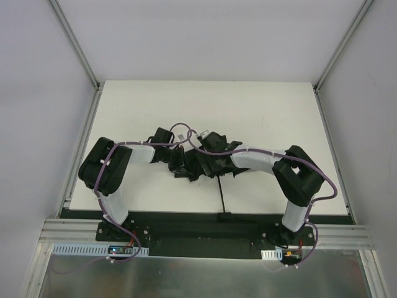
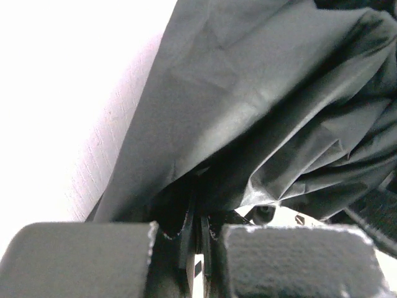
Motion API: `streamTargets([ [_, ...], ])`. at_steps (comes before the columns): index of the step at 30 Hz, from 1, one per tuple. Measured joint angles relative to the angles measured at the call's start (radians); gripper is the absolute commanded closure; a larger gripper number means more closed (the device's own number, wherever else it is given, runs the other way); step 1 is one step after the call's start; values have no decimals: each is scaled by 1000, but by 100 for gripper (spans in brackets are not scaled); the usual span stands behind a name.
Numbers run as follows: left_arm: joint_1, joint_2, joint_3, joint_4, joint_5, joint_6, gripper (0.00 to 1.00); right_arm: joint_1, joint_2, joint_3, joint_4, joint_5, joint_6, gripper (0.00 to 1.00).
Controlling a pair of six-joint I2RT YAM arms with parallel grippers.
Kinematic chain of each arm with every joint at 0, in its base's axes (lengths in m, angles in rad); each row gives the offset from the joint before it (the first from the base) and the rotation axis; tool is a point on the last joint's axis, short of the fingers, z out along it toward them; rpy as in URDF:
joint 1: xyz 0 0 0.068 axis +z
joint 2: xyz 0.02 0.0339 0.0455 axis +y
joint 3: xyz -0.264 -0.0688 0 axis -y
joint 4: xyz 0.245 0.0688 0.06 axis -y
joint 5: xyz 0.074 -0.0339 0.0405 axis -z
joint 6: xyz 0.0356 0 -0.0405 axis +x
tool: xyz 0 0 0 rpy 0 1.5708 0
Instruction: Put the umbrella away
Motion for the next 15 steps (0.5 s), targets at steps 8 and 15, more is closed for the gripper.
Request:
streamTargets([
  [8,13,-2,-11,25,6,0,100,-29,-30,-85,132,-76,-8,75],
  [15,13,-28,-22,18,2,1,100,-40,-68,-127,215,-159,-26,100],
])
